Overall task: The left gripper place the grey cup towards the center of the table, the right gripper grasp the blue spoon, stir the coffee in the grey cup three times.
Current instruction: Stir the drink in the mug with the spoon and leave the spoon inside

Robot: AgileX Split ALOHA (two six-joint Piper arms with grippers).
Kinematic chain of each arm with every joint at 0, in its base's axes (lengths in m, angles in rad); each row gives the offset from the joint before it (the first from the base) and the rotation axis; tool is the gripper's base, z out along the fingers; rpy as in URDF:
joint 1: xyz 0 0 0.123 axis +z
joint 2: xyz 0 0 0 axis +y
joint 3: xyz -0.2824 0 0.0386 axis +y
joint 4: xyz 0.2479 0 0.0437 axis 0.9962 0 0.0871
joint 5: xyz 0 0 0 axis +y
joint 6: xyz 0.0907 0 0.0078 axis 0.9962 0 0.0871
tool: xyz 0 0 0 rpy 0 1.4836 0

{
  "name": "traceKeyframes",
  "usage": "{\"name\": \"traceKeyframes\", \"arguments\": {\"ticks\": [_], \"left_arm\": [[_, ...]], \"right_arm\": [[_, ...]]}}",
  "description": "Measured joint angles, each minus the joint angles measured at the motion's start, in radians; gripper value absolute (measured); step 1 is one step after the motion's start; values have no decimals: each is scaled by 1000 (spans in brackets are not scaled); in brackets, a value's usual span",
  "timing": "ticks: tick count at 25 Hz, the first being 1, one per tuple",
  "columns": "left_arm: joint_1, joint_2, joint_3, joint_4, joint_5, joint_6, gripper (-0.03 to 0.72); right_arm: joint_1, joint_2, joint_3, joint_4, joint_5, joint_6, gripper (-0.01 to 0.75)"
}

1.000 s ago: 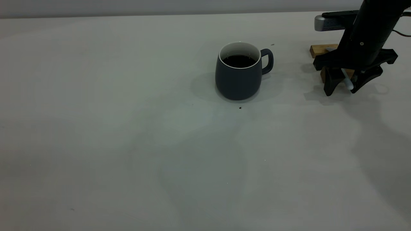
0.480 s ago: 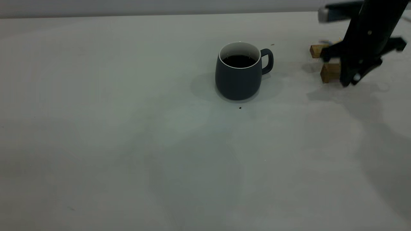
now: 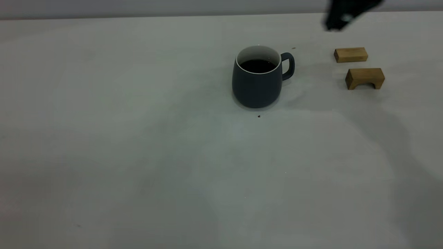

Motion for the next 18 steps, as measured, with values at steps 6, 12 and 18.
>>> {"name": "traceKeyframes", "arguments": {"ticks": [6,12,18], "left_arm": [[0,0,0,0,0,0,585],[0,0,0,0,0,0,585],[0,0,0,0,0,0,585]], "right_arm": [[8,48,-51,444,258,-87,122],[8,107,-59,685,353,-57,122],[8,113,-59,857,353,-2,122]]}}
